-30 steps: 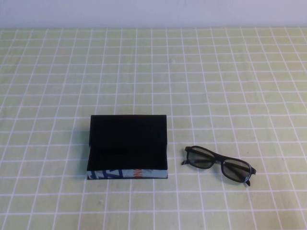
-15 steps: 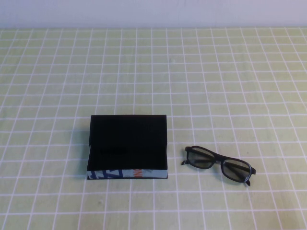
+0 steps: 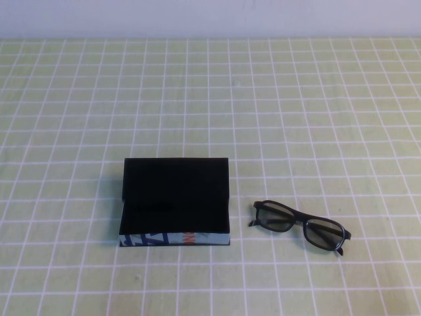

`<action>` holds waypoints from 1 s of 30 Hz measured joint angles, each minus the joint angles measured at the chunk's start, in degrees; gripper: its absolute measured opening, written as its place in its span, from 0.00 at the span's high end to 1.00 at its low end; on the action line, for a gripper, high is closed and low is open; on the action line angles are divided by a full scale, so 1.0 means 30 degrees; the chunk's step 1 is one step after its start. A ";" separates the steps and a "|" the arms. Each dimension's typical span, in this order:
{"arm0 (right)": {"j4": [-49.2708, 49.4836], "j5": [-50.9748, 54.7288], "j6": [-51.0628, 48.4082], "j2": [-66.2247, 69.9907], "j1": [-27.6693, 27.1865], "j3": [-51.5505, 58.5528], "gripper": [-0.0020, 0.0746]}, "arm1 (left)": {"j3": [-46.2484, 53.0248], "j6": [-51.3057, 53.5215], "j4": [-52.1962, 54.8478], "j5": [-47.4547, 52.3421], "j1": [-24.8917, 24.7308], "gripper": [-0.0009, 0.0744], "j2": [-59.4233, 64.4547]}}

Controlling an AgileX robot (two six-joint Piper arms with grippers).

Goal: Return glasses to glasses case

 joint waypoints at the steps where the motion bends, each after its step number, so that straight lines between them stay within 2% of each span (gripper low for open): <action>1: 0.0000 0.0000 0.0000 0.0000 0.0000 0.0000 1.00 | 0.0000 0.0000 0.0000 0.0000 0.0000 0.99 0.0000; 5: 0.0000 -0.0801 0.0000 0.0000 0.0000 0.0000 1.00 | 0.0000 -0.0182 0.0000 -0.0771 0.0000 0.99 0.0000; 9: 0.0000 -0.3928 0.0000 0.0000 0.0000 0.0000 1.00 | 0.0000 -0.1220 0.0000 -0.3056 0.0000 0.99 0.0000; 15: -0.0044 -1.2233 0.0000 0.0000 0.0000 0.0000 1.00 | 0.0000 -0.2199 0.0089 -1.0775 0.0000 0.99 0.0000; 18: -0.0044 -1.5202 0.0000 0.0000 0.0000 0.0000 1.00 | 0.0000 -0.2158 0.0305 -1.4477 0.0000 0.99 0.0000; 22: 0.0012 -1.6816 0.0000 0.0000 0.0000 0.0000 1.00 | 0.0000 -0.2084 0.0471 -1.7075 0.0000 0.99 -0.0011; 26: 0.0938 -1.7935 0.0000 0.0000 0.0000 0.0000 1.00 | 0.0000 -0.2045 0.0471 -1.7943 0.0000 0.99 -0.0055; 30: 0.1770 -2.0812 0.0179 0.0000 0.0000 0.0000 1.00 | 0.0000 -0.2189 0.0361 -2.0420 0.0000 0.99 -0.0055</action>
